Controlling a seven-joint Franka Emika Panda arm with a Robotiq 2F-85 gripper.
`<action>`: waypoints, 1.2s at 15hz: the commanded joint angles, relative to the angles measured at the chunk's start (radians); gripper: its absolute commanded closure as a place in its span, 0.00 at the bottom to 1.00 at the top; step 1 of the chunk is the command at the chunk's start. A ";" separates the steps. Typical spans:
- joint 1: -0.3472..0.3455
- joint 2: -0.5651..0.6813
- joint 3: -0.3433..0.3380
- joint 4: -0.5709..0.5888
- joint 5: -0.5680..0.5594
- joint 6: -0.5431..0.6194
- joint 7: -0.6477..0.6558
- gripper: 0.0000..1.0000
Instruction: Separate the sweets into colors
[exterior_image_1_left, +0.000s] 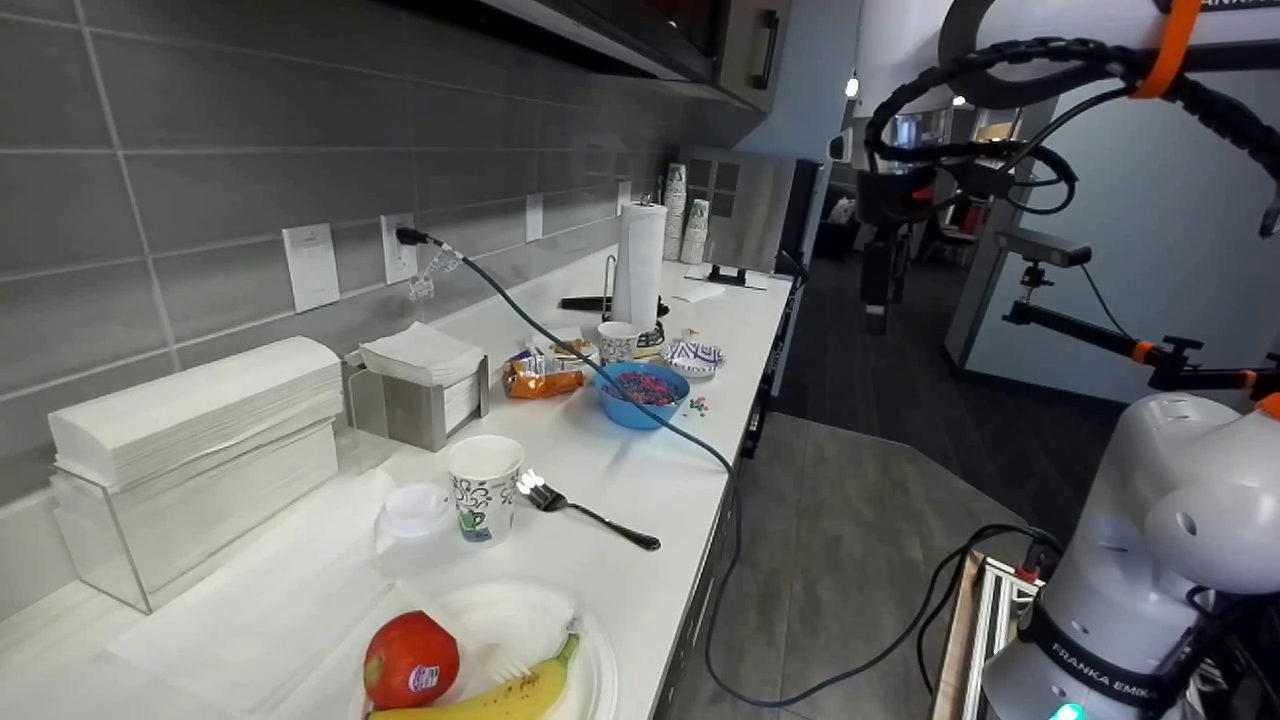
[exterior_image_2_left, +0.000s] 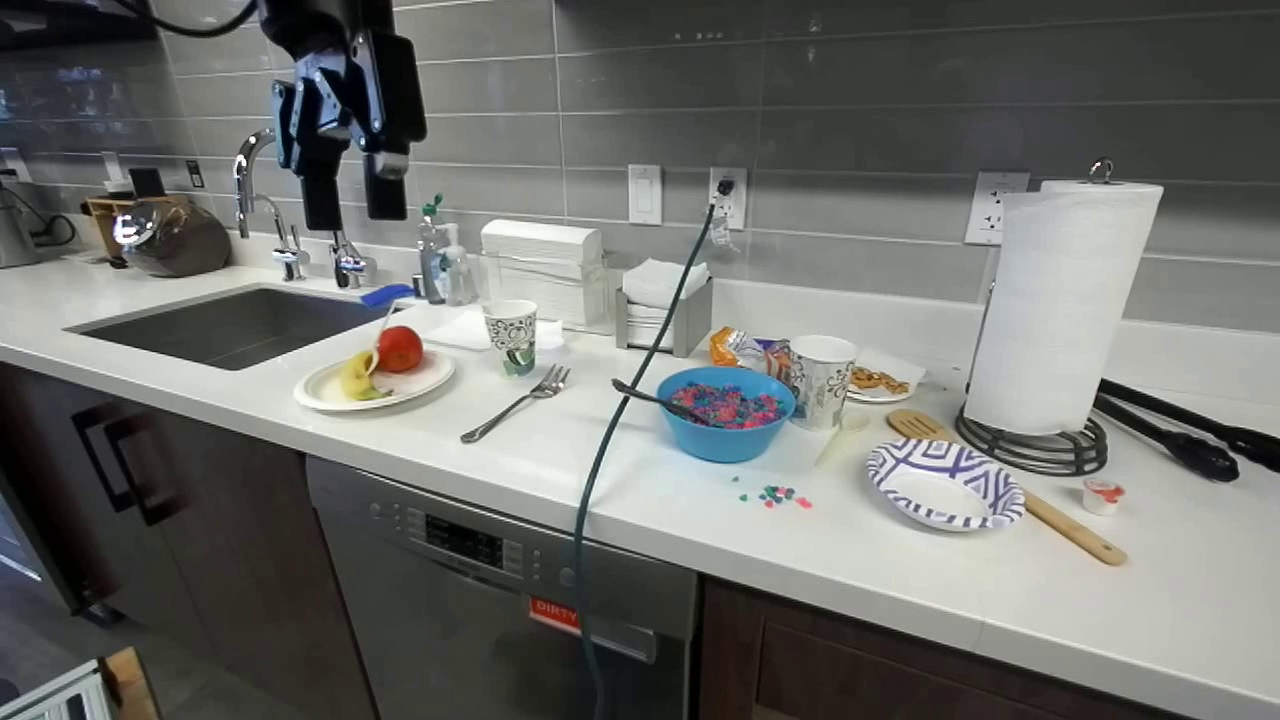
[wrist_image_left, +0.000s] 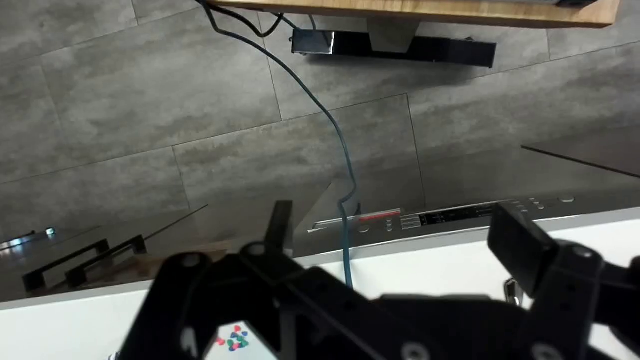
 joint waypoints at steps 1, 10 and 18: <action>-0.019 0.034 -0.074 -0.019 0.017 0.072 0.034 0.00; -0.140 0.164 -0.331 -0.101 0.137 0.499 -0.001 0.00; -0.150 0.523 -0.364 -0.010 0.157 0.614 -0.142 0.00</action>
